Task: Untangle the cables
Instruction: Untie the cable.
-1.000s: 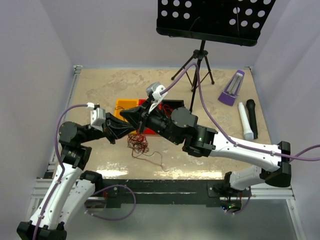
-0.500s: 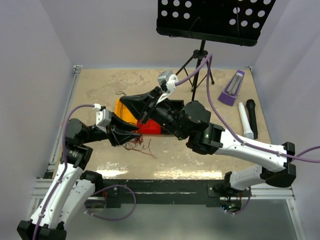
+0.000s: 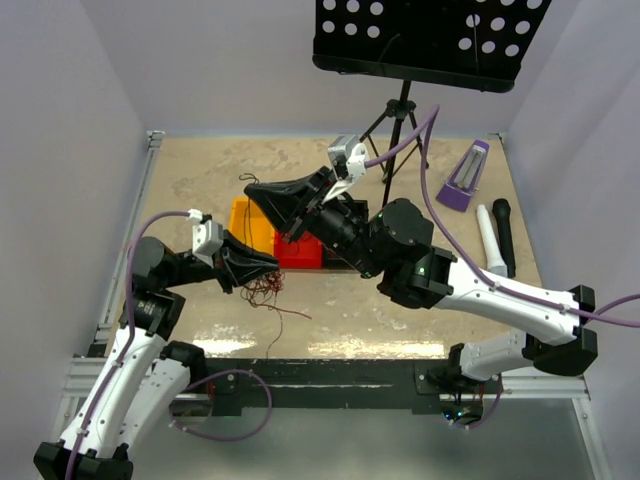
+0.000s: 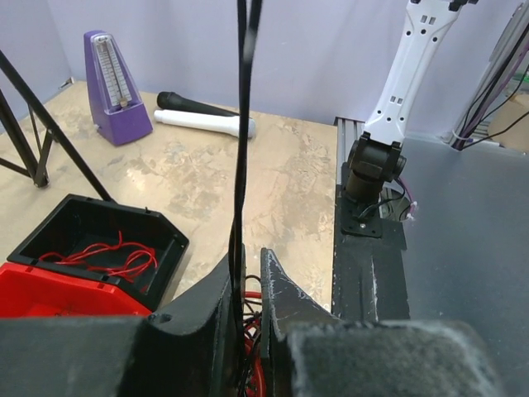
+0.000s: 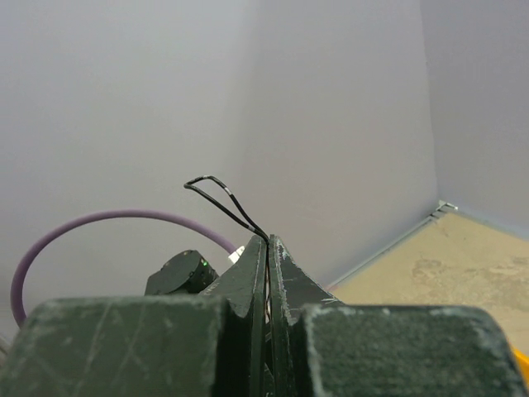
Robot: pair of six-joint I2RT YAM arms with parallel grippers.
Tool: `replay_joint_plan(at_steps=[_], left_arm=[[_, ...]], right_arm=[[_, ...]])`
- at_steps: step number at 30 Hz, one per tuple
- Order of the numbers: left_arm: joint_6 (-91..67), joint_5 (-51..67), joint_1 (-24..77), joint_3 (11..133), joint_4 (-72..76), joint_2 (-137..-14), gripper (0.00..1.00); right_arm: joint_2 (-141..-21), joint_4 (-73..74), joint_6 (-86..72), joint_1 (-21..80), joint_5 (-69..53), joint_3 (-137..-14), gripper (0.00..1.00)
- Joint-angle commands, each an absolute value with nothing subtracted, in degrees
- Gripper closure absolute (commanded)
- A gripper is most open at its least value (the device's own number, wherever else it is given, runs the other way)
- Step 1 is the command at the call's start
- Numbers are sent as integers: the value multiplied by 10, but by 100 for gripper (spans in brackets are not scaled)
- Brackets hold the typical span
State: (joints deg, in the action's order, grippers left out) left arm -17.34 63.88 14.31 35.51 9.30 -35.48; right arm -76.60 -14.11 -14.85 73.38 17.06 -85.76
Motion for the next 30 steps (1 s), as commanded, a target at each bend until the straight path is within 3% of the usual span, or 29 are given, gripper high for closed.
replay_joint_plan(at_steps=[1, 12, 30], left_arm=[[-152, 649, 144, 346, 84, -355, 83], [-133, 669, 144, 354, 73, -352, 75], [139, 664, 144, 335, -145, -360, 81]], right_arm=[[-749, -176, -120, 733, 191, -921, 100], [-765, -164, -92, 733, 200, -967, 100], [-779, -112, 16, 733, 256, -1133, 100]])
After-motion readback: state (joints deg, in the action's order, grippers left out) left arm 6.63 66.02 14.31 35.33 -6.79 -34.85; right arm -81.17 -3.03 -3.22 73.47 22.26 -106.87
